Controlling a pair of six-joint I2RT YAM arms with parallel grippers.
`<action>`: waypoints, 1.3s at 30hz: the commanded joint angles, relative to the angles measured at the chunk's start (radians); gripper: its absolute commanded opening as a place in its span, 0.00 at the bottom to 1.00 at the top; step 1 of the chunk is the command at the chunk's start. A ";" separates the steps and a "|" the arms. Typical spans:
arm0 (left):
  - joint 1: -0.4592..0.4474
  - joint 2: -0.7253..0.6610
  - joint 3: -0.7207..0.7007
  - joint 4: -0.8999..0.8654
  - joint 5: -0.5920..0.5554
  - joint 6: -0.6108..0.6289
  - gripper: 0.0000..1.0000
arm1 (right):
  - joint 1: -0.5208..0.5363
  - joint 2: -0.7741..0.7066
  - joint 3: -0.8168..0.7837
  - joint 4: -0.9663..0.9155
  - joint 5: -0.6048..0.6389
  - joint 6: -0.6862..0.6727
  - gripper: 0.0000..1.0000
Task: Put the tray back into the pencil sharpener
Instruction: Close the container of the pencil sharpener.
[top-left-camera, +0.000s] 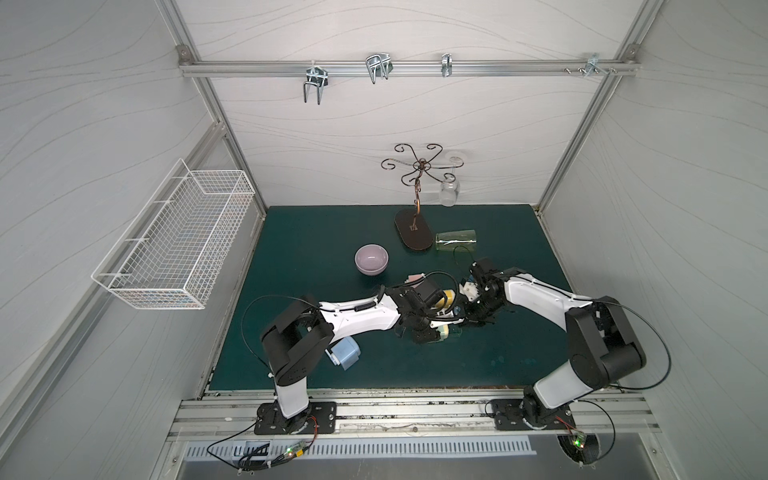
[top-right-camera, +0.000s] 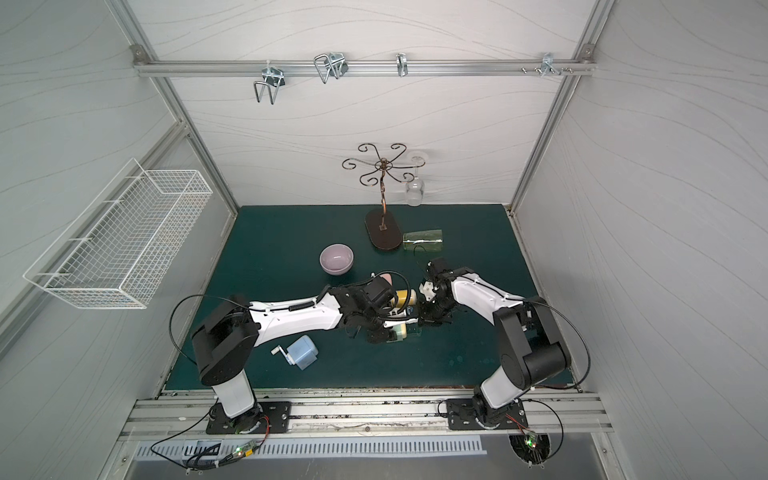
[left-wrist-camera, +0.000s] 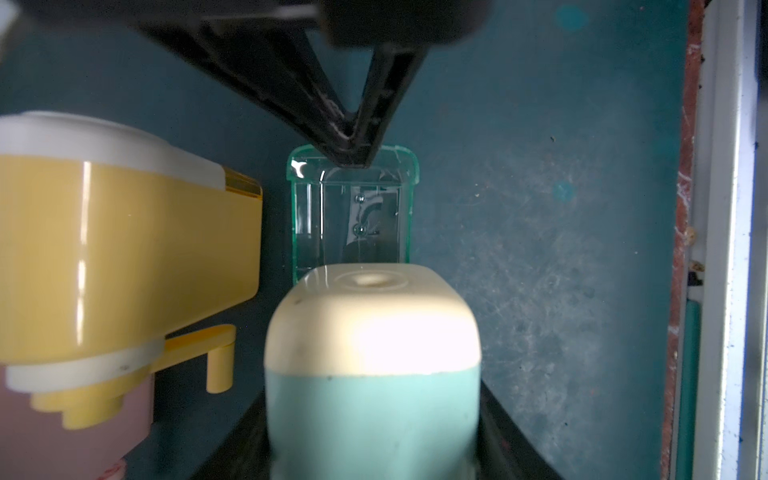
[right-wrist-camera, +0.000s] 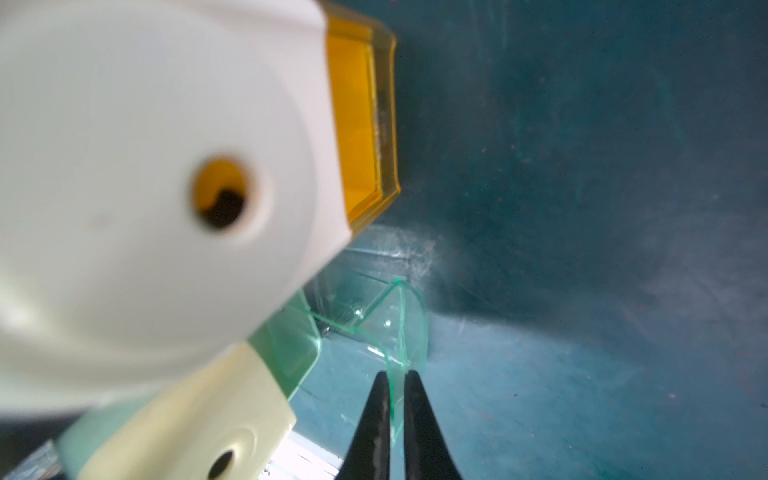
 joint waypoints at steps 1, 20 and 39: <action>-0.006 0.078 -0.008 -0.048 -0.019 0.049 0.37 | 0.005 -0.037 -0.002 -0.006 -0.088 -0.053 0.10; -0.009 0.077 0.007 -0.064 -0.083 0.128 0.36 | 0.007 0.028 0.017 -0.050 0.001 -0.055 0.18; -0.009 0.081 0.022 -0.086 -0.105 0.108 0.36 | 0.026 0.043 0.021 -0.034 0.033 -0.024 0.18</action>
